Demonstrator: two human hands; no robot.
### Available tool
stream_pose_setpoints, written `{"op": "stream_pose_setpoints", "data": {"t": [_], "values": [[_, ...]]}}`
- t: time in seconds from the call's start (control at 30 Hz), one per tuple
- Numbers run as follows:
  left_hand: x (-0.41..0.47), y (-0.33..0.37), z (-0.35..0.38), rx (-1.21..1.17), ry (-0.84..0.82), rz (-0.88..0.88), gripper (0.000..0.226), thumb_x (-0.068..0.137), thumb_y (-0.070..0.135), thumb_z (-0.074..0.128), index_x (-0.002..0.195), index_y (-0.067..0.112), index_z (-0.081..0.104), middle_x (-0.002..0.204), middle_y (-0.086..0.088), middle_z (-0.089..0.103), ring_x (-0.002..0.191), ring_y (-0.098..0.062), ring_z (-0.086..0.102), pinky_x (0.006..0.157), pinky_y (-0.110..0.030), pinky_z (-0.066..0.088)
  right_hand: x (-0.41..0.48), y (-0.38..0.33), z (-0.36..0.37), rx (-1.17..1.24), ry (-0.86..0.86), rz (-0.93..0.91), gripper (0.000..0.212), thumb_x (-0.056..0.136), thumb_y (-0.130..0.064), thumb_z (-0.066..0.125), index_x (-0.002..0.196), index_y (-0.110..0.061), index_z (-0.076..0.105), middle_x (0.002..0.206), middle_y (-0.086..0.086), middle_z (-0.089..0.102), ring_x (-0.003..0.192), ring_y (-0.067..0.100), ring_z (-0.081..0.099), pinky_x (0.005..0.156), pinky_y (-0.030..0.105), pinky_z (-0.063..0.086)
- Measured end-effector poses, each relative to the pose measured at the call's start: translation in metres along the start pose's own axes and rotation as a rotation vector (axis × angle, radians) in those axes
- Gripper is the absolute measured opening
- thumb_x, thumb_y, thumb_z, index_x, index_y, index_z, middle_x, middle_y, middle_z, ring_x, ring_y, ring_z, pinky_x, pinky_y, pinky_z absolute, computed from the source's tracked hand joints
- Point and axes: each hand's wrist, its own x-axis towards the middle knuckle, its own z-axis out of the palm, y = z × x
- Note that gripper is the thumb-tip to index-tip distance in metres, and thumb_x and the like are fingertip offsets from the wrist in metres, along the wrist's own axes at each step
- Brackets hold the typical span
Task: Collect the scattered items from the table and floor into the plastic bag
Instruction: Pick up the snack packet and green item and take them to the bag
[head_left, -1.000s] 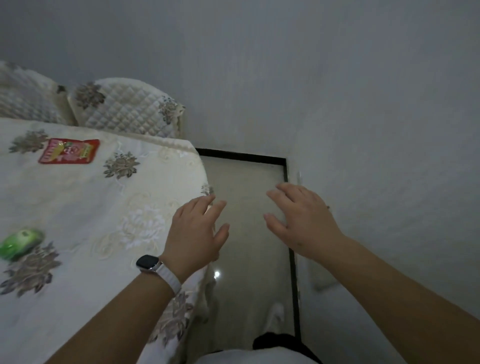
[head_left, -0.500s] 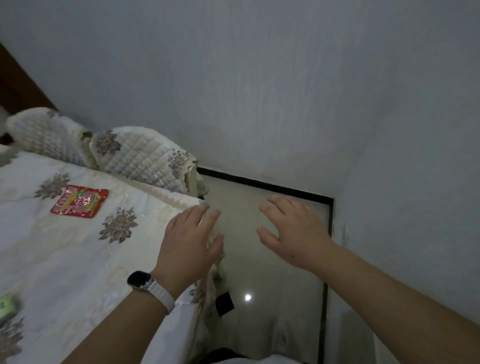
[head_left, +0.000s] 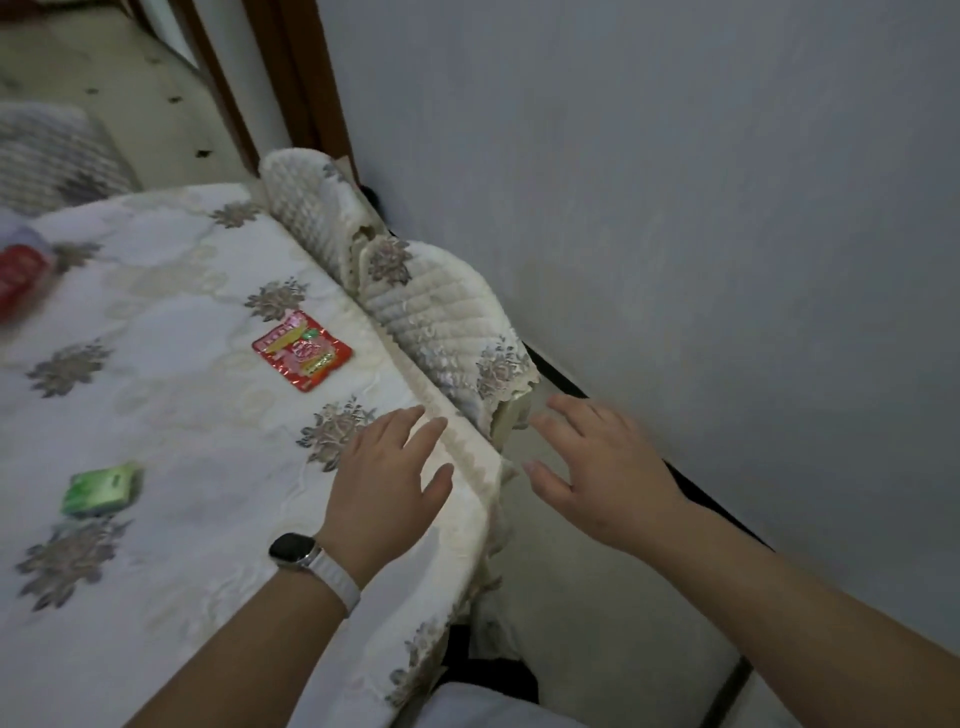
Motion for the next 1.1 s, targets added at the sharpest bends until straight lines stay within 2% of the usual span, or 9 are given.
{"op": "stream_pose_setpoints", "data": {"t": [0.07, 0.27, 0.5, 0.63, 0.77, 0.93, 1.1], "values": [[0.016, -0.017, 0.012, -0.013, 0.001, -0.069, 0.050, 0.084, 0.044, 0.051, 0.124, 0.018, 0.065, 0.127, -0.010, 0.064, 0.116, -0.033, 0.059, 0.097, -0.050, 0.047, 0.032, 0.002, 0.007, 0.006, -0.048, -0.063, 0.050, 0.086, -0.051, 0.043, 0.116, -0.017, 0.065, 0.125, 0.009, 0.062, 0.107, 0.030, 0.061, 0.090, 0.042, 0.048], [0.058, -0.056, 0.033, -0.046, -0.007, -0.219, 0.052, 0.085, 0.046, 0.048, 0.128, 0.021, 0.062, 0.133, -0.008, 0.061, 0.121, -0.031, 0.056, 0.099, -0.049, 0.045, 0.122, 0.007, 0.019, -0.018, -0.137, -0.213, 0.054, 0.090, -0.054, 0.039, 0.121, -0.019, 0.065, 0.129, 0.005, 0.060, 0.114, 0.027, 0.057, 0.097, 0.037, 0.042], [0.081, -0.095, 0.028, -0.022, 0.030, -0.380, 0.050, 0.084, 0.042, 0.058, 0.127, 0.019, 0.063, 0.131, -0.010, 0.062, 0.119, -0.032, 0.058, 0.098, -0.049, 0.045, 0.196, -0.018, 0.040, 0.052, -0.161, -0.357, 0.053, 0.089, -0.051, 0.042, 0.122, -0.017, 0.065, 0.129, 0.008, 0.060, 0.114, 0.027, 0.058, 0.094, 0.040, 0.046], [0.074, -0.121, 0.024, 0.024, 0.058, -0.493, 0.049, 0.081, 0.039, 0.061, 0.124, 0.016, 0.065, 0.129, -0.011, 0.063, 0.117, -0.033, 0.059, 0.097, -0.049, 0.046, 0.237, -0.034, 0.068, 0.090, -0.231, -0.469, 0.051, 0.089, -0.050, 0.044, 0.122, -0.016, 0.063, 0.128, 0.009, 0.060, 0.113, 0.029, 0.058, 0.092, 0.042, 0.046], [0.061, -0.150, 0.028, 0.073, 0.050, -0.680, 0.050, 0.081, 0.040, 0.059, 0.125, 0.018, 0.065, 0.129, -0.011, 0.063, 0.117, -0.034, 0.058, 0.097, -0.049, 0.046, 0.284, -0.056, 0.107, 0.085, -0.303, -0.546, 0.058, 0.090, -0.055, 0.038, 0.129, -0.018, 0.059, 0.135, 0.008, 0.056, 0.118, 0.029, 0.055, 0.095, 0.044, 0.045], [0.056, -0.171, 0.033, 0.058, 0.060, -0.921, 0.049, 0.082, 0.039, 0.058, 0.126, 0.016, 0.064, 0.128, -0.012, 0.063, 0.118, -0.034, 0.058, 0.095, -0.048, 0.046, 0.336, -0.081, 0.153, 0.141, -0.416, -0.591, 0.055, 0.095, -0.050, 0.047, 0.139, -0.017, 0.050, 0.143, 0.006, 0.046, 0.127, 0.026, 0.046, 0.100, 0.040, 0.040], [0.061, -0.191, 0.039, 0.029, 0.086, -1.143, 0.051, 0.085, 0.040, 0.057, 0.128, 0.013, 0.064, 0.130, -0.014, 0.061, 0.119, -0.035, 0.056, 0.094, -0.049, 0.047, 0.390, -0.102, 0.203, 0.220, -0.497, -0.561, 0.055, 0.092, -0.047, 0.050, 0.136, -0.015, 0.049, 0.127, 0.010, 0.053, 0.112, 0.029, 0.050, 0.090, 0.041, 0.045]]}}
